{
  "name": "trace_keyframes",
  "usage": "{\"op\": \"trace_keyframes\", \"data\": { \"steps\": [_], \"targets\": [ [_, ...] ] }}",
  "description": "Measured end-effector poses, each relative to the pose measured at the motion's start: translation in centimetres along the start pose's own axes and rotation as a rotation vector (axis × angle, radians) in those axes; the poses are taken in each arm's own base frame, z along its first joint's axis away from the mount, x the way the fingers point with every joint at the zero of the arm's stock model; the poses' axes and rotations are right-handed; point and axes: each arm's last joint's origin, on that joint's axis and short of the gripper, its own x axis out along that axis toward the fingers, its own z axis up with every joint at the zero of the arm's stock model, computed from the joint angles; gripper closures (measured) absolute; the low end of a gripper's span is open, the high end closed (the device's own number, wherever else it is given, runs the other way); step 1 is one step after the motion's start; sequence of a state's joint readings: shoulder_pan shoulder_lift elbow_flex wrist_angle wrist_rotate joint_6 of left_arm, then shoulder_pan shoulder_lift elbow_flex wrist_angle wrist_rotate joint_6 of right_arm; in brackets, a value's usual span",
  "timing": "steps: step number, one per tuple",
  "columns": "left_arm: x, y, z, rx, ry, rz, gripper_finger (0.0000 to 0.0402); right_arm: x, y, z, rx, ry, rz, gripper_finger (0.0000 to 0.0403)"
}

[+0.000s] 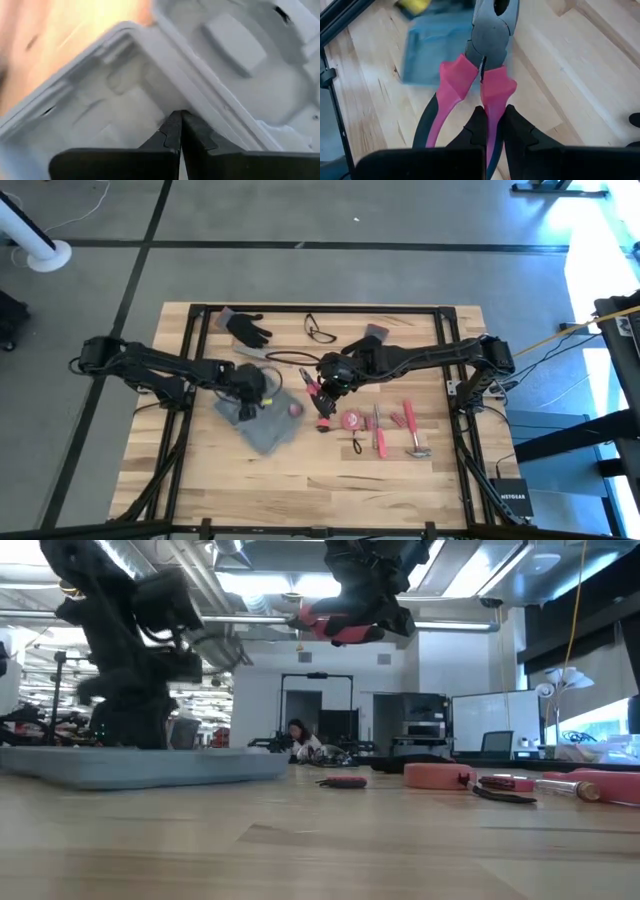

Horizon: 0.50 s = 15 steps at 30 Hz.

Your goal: Prefit tool cases

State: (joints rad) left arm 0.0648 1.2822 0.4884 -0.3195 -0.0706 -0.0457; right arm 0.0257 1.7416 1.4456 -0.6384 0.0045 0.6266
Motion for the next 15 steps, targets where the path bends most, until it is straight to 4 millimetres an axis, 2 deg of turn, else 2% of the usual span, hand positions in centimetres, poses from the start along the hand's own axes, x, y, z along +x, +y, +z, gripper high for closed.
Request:
{"op": "trace_keyframes", "data": {
  "steps": [3,7,11,15],
  "targets": [
    [-0.8,-1.2,1.1,0.096,-0.035,0.011,0.0401,0.0,0.0,0.0,0.002,-0.007,-0.009,0.0377],
    [-3.3,-1.4,3.3,-0.043,-0.106,0.042,0.0402,0.0,0.0,0.1,0.004,-0.010,-0.009,0.0377],
    [-5.7,-1.5,3.8,-0.301,-0.123,0.017,0.0402,0.0,-0.1,0.1,0.006,-0.012,-0.008,0.0377],
    [-6.3,-2.3,2.0,-0.715,0.046,-0.041,0.0401,0.0,-0.3,0.3,0.013,-0.016,-0.013,0.0377]
  ]
}}
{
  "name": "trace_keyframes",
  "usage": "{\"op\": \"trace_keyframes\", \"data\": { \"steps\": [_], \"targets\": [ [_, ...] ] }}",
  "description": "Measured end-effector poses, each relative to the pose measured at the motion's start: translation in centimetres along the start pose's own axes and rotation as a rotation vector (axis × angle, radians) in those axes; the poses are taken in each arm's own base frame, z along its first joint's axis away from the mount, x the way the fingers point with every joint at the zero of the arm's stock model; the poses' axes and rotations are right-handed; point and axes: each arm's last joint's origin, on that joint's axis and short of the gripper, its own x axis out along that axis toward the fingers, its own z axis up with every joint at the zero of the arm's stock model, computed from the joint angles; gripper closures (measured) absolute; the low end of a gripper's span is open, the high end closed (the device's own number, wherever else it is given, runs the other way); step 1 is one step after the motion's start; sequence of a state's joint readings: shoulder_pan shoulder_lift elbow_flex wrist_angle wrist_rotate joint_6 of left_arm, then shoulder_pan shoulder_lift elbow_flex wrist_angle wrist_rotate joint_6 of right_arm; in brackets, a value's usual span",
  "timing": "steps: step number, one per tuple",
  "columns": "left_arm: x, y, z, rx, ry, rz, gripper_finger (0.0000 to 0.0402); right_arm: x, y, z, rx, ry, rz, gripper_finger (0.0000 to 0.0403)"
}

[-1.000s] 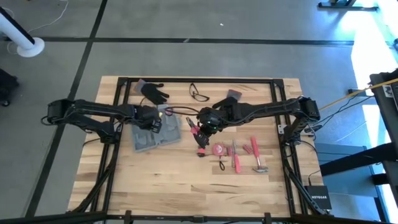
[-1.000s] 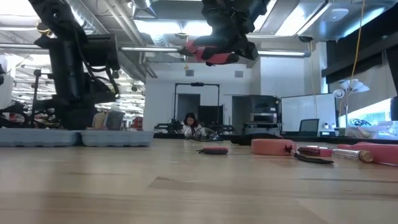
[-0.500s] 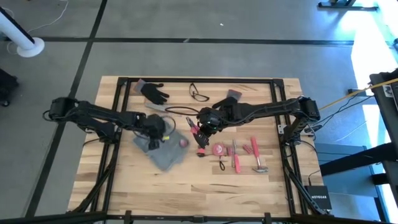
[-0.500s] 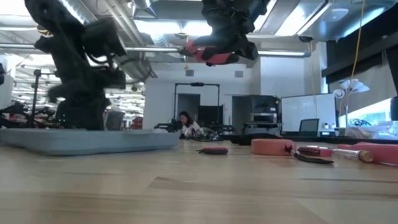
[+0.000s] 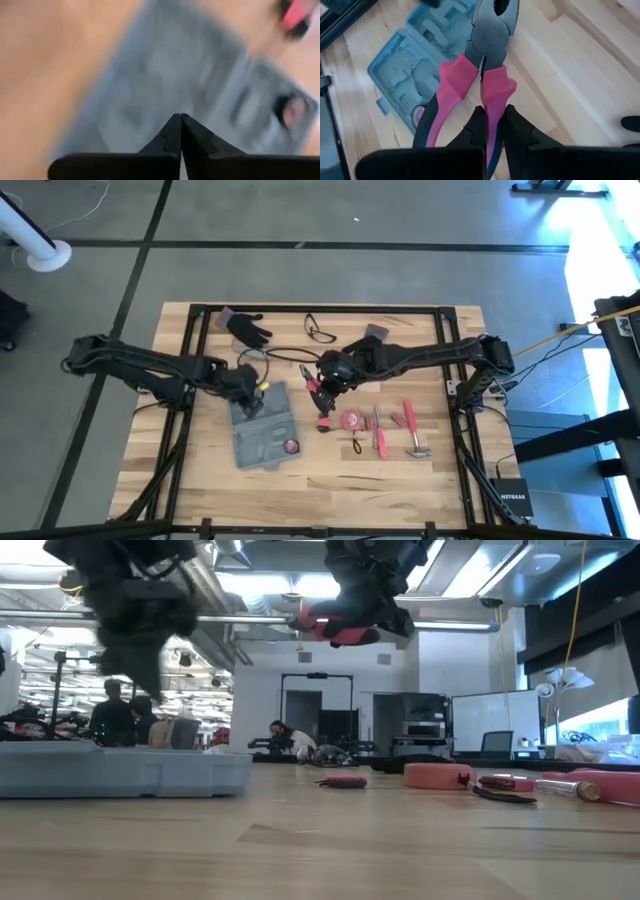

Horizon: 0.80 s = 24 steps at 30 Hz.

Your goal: Prefit tool cases

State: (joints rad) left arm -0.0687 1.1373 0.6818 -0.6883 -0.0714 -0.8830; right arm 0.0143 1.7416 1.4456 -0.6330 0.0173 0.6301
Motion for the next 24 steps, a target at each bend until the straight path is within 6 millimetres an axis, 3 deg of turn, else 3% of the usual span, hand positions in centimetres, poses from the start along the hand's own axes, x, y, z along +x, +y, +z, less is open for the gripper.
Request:
{"op": "trace_keyframes", "data": {
  "steps": [4,11,19,24],
  "targets": [
    [0.3,-1.3,-2.5,-0.111,0.170,-0.039,0.0401,0.0,-0.7,0.5,0.010,-0.001,-0.003,0.0377],
    [1.6,-5.7,-5.5,-0.309,0.141,-0.176,0.0402,0.0,-2.1,1.4,0.001,0.013,0.011,0.0377],
    [5.3,-6.9,-6.7,-0.423,0.089,-0.093,0.0402,0.0,-2.5,1.7,-0.016,0.020,0.040,0.0377],
    [7.4,-6.6,-6.7,-0.481,0.079,0.001,0.0401,0.0,-2.4,1.7,-0.017,0.027,0.049,0.0377]
  ]
}}
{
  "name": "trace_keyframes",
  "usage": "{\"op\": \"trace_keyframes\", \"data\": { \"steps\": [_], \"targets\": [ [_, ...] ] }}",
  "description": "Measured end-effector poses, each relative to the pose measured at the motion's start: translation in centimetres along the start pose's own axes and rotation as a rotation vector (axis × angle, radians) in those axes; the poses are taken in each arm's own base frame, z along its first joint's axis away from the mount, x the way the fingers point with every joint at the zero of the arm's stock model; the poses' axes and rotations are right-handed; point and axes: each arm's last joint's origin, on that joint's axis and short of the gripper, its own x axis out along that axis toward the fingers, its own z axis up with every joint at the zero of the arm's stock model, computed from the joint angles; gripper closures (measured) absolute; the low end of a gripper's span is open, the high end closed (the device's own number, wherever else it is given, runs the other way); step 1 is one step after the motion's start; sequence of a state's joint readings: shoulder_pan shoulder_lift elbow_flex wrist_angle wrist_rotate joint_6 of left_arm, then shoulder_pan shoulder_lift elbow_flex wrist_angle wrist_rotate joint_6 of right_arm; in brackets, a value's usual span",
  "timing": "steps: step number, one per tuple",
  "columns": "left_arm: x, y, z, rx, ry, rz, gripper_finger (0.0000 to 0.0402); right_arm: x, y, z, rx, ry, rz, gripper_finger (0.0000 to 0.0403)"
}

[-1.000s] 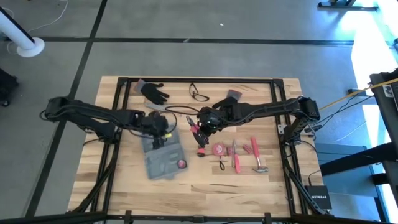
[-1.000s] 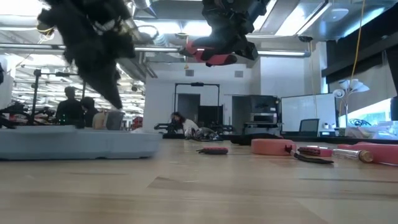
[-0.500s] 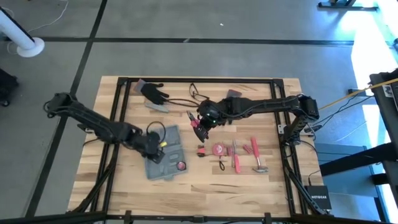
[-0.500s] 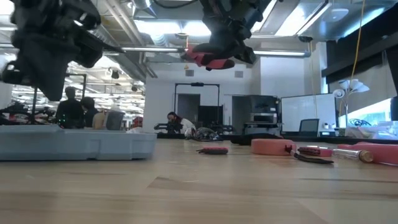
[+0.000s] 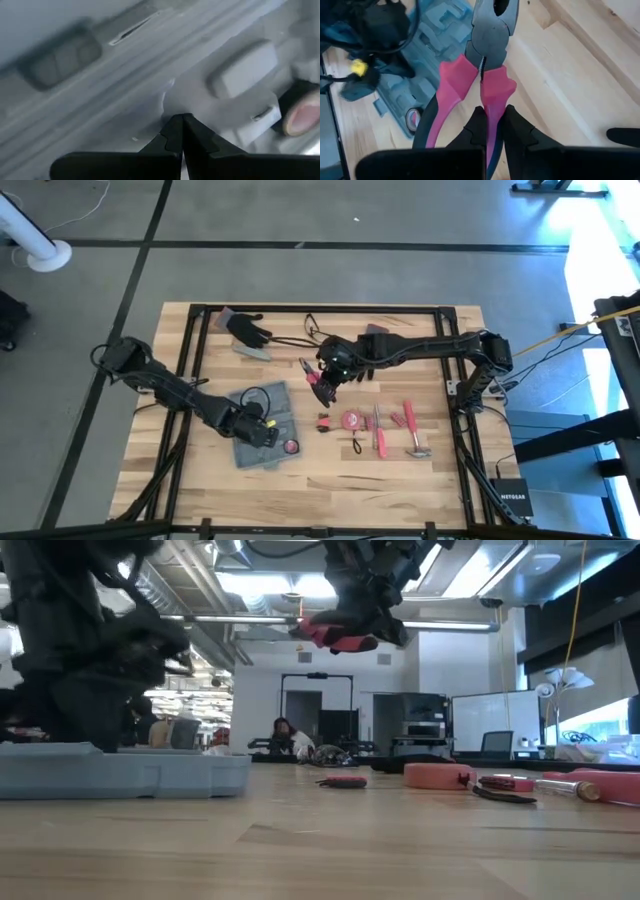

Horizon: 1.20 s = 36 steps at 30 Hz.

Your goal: Prefit tool cases

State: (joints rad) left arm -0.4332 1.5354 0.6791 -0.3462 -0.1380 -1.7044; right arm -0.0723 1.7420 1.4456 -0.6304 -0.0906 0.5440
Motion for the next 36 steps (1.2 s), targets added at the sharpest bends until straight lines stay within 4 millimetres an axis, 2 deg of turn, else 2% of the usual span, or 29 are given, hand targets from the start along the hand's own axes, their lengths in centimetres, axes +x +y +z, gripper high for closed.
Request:
{"op": "trace_keyframes", "data": {
  "steps": [3,6,14,20,25,26,29,34,36],
  "targets": [
    [0.3,0.0,0.4,0.010,-0.010,0.015,0.0402,0.0,0.0,0.0,0.000,0.005,0.010,0.0377],
    [0.4,0.2,1.2,0.114,-0.016,0.044,0.0401,0.0,0.0,0.0,0.000,0.005,0.008,0.0377],
    [0.2,1.8,3.3,0.632,0.073,0.232,0.0401,0.0,0.0,0.0,0.009,0.001,0.002,0.0377],
    [-0.2,1.0,3.5,1.196,0.145,0.218,0.0402,0.0,0.0,0.0,0.033,-0.005,-0.007,0.0377],
    [-0.5,0.1,3.6,1.505,0.161,0.192,0.0402,0.0,0.0,0.0,0.059,-0.015,-0.023,0.0377],
    [-0.8,-0.1,3.7,1.508,0.147,0.224,0.0402,0.0,-0.1,0.0,0.061,-0.016,-0.025,0.0377],
    [-2.0,-0.7,4.7,1.374,0.091,0.335,0.0401,0.0,-0.1,0.0,0.073,-0.019,-0.030,0.0377],
    [-6.0,-2.0,5.6,1.123,-0.048,0.217,0.0402,0.0,-0.1,0.1,0.077,-0.026,-0.040,0.0377],
    [-7.8,-2.3,6.1,1.023,-0.153,0.157,0.0401,0.0,-0.1,0.1,0.077,-0.028,-0.043,0.0377]
  ]
}}
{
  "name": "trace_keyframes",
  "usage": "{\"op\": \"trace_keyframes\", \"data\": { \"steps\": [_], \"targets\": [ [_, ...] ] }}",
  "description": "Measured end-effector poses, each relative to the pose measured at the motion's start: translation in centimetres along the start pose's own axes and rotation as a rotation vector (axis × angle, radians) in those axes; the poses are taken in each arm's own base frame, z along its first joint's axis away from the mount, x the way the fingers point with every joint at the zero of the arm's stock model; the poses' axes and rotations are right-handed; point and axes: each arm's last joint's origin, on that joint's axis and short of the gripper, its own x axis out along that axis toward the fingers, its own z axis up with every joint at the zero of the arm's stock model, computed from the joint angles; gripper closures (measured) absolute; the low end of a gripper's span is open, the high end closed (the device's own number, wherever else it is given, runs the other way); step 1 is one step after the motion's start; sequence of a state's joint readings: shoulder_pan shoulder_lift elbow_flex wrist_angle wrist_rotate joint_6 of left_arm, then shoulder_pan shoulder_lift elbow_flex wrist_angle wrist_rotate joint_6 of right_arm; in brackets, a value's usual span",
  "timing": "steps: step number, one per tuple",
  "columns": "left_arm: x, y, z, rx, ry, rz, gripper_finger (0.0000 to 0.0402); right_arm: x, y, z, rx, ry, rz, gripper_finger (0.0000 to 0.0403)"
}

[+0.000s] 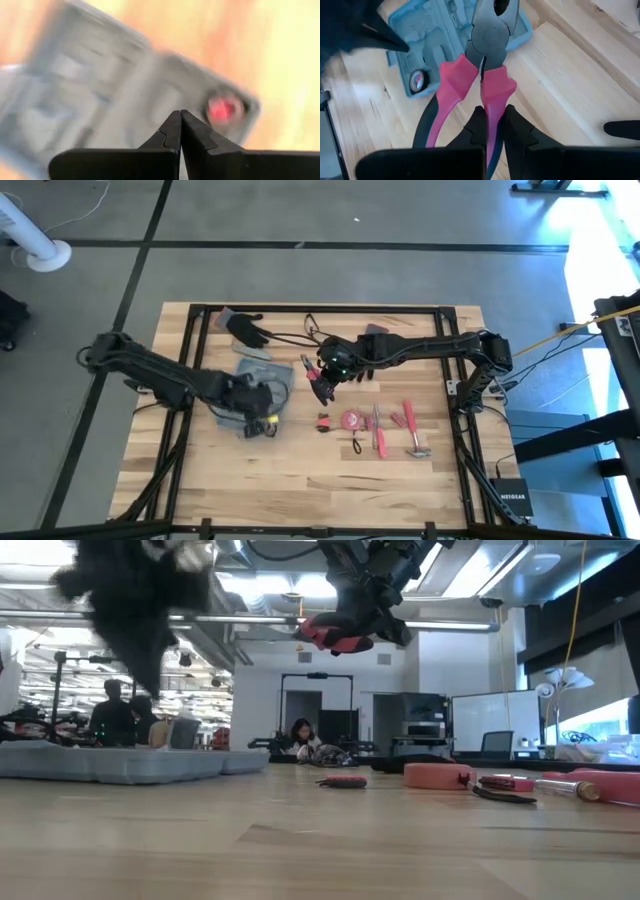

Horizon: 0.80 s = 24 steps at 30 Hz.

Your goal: Prefit tool cases

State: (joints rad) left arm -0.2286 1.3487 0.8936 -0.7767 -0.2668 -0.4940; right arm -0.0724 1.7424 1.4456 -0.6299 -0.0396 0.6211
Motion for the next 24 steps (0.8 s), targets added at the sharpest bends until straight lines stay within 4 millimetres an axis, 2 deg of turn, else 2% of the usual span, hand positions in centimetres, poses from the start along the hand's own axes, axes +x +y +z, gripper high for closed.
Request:
{"op": "trace_keyframes", "data": {
  "steps": [3,5,8,11,13,17,24],
  "targets": [
    [-1.5,2.3,0.1,-0.256,-0.104,0.136,0.0401,0.0,0.0,0.0,0.000,-0.003,-0.002,0.0377],
    [-1.3,4.0,0.0,-0.447,-0.131,0.203,0.0401,0.0,0.0,0.0,0.000,-0.001,-0.003,0.0377],
    [0.1,6.0,0.0,-0.681,-0.156,0.229,0.0401,0.0,0.0,0.0,0.000,-0.002,-0.002,0.0377],
    [2.1,6.8,0.1,-0.859,-0.172,0.119,0.0401,0.0,0.0,0.0,0.000,0.002,0.004,0.0377],
    [3.0,6.9,0.3,-0.941,-0.179,0.066,0.0401,0.0,0.0,0.0,-0.001,0.007,0.006,0.0377],
    [4.0,6.9,-0.3,-1.099,-0.168,0.107,0.0401,0.0,0.1,0.0,-0.006,0.014,0.019,0.0377],
    [5.8,7.2,-2.3,-1.174,-0.069,0.202,0.0401,0.0,0.0,0.0,-0.024,0.014,0.020,0.0377]
  ]
}}
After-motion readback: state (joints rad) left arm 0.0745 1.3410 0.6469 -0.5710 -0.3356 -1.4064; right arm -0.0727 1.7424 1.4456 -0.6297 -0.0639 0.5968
